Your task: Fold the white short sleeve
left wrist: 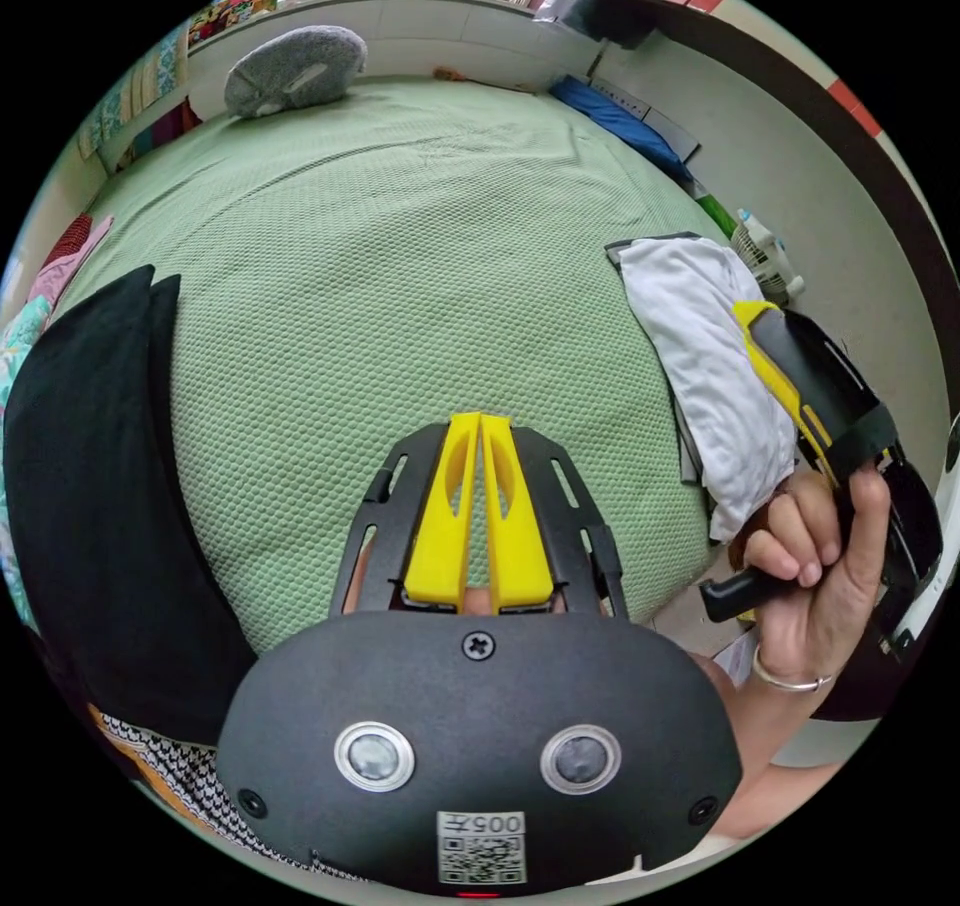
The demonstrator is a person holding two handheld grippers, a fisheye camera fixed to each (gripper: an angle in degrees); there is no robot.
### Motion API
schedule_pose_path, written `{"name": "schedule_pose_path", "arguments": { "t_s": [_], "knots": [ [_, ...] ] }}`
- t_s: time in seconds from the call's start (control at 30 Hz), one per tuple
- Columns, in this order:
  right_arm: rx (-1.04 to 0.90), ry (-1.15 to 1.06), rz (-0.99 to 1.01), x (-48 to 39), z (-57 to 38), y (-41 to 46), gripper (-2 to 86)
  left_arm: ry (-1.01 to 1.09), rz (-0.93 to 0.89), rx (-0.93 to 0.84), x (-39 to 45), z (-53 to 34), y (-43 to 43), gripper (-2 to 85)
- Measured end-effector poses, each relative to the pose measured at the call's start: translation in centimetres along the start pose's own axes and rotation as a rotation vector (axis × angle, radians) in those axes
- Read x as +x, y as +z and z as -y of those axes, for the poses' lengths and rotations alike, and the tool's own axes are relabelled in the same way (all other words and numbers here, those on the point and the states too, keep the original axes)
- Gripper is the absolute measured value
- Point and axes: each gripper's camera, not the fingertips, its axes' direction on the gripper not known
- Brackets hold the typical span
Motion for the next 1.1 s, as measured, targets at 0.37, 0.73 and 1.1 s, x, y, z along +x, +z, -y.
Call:
{"name": "schedule_pose_path", "arguments": {
  "t_s": [0.37, 0.73, 1.1],
  "knots": [
    [-0.064, 0.158, -0.223, 1.8, 2.1, 3.5, 3.5, 0.021, -0.036, -0.037, -1.4, 1.8, 2.2, -0.6],
    [-0.162, 0.086, -0.144, -1.8, 2.7, 7.6, 1.0, 0.007, -0.057, -0.019, -3.2, 3.5, 2.7, -0.7],
    [-0.169, -0.19, -0.434, -7.0, 3.4, 12.7, 11.8, -0.002, -0.08, -0.021, -5.1, 4.2, 3.0, -0.6]
  ]
}}
